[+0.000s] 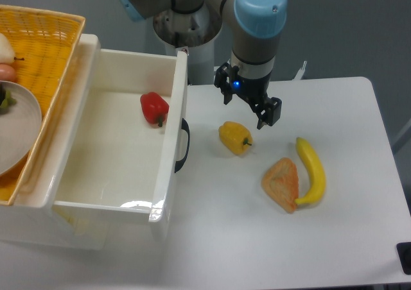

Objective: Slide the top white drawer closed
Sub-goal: 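Lower the gripper and move it toward the open drawer's front panel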

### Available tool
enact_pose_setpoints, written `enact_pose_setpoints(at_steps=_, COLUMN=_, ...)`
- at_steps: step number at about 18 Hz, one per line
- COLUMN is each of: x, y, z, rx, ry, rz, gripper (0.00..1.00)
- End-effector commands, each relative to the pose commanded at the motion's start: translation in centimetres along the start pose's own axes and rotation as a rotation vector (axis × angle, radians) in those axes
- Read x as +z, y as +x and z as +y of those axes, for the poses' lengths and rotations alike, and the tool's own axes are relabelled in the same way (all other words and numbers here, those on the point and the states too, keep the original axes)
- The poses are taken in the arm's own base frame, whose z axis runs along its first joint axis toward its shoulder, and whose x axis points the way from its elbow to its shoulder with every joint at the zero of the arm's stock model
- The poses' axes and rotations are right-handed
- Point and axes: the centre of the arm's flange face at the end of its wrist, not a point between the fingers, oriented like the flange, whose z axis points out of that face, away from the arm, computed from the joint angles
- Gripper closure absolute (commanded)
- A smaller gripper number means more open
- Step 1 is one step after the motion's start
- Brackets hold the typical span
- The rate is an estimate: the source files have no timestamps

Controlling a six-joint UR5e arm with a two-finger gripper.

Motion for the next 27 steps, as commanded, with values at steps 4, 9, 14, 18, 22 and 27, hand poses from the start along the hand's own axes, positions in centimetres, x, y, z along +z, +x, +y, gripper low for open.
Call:
enact_pose_setpoints(at_steps=4, x=1.0, y=-1.0, z=-0.2, rx=-0.006, ry=-0.004, rz=0.013, gripper=0.0)
enact_pose_setpoints(at_steps=9, x=3.2, y=-2.2, z=-0.6, rx=-0.055, ry=-0.008, rz=0.004, gripper=0.0)
enact_pose_setpoints(at_steps=14, x=4.8, y=-2.8, z=-1.7, rx=-0.049, ry=0.001, rz=-0.012, gripper=0.0)
enact_pose_setpoints(at_steps=18, x=6.1, y=-3.5, z=-2.1, rx=-0.209, ry=-0.002, rz=0.008, gripper=0.0)
enact_pose_setpoints(at_steps=22, x=8.1, y=-3.5, z=-3.8, rx=-0.363, ry=-0.017, rz=0.036, gripper=0.0)
enact_pose_setpoints(at_steps=27, x=10.0, y=-3.3, z=-5.0, rx=-0.401, ry=-0.017, rz=0.074, gripper=0.0)
